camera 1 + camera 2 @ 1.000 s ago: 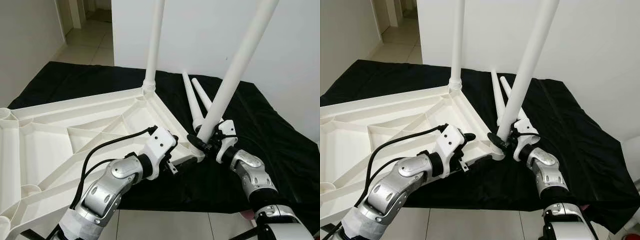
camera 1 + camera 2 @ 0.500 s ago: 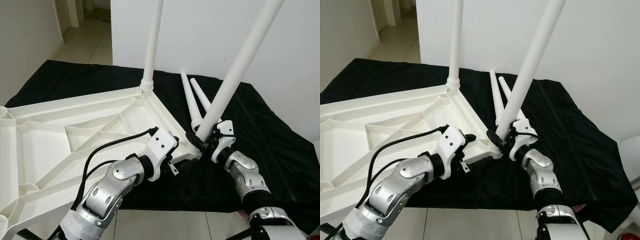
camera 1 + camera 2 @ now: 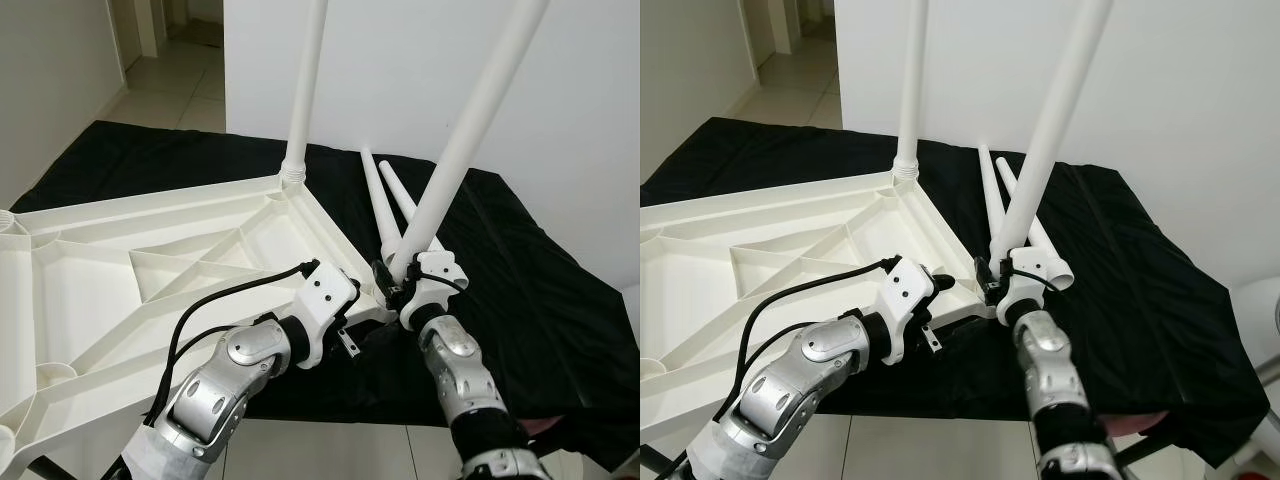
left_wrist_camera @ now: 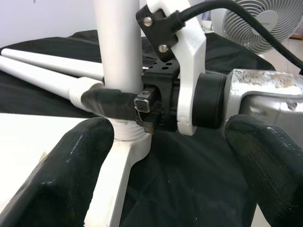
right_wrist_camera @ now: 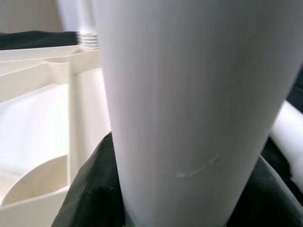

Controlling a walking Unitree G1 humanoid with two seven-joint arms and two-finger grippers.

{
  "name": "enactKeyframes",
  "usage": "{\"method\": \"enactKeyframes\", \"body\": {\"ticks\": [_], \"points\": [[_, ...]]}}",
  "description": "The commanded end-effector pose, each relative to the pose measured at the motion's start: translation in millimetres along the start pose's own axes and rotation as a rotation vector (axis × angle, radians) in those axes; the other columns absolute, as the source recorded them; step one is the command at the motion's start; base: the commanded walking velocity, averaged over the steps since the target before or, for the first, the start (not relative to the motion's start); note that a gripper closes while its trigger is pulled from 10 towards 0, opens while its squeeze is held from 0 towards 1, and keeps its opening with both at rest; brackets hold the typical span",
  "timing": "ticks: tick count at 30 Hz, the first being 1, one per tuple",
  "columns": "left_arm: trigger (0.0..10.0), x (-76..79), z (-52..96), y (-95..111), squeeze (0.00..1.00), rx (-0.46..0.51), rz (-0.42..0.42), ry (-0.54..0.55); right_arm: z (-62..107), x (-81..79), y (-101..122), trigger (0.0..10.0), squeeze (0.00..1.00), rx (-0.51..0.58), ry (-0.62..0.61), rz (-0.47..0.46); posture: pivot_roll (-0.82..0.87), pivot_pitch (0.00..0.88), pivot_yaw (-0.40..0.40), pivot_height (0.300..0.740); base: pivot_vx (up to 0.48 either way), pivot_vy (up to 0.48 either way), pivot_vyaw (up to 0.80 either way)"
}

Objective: Building children table

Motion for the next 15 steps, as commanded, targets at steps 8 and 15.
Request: {"method": "enactKeyframes", "body": {"ticks": [8, 15], "points": [[10.0, 8.2, -2.1, 1, 0.0, -0.001, -0.004, -0.026, 21.1, -6.2, -36, 10.0, 0.0, -0.176, -0.098, 0.012, 0.0, 0.0, -0.129, 0.74, 0.0, 0.0, 0.0], [10.0, 8.1, -2.1, 1, 0.0, -0.004, -0.004, -0.025, 20.4, -5.0, -22, 10.0, 0.0, -0.117, -0.101, 0.01, 0.0, 0.0, -0.131, 0.74, 0.0, 0.0, 0.0]]}}
Point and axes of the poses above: a point about 5 cm out from each wrist's last joint towards the gripper, its own z axis pointing back from the gripper into the wrist, its own y axis along the axis of the wrist's last joint, x = y × z, the point moved 4 cm from there along -z, pointing out of the wrist towards the gripper, and after that the axes turned 14 degrees about z, right-handed, at the moved point
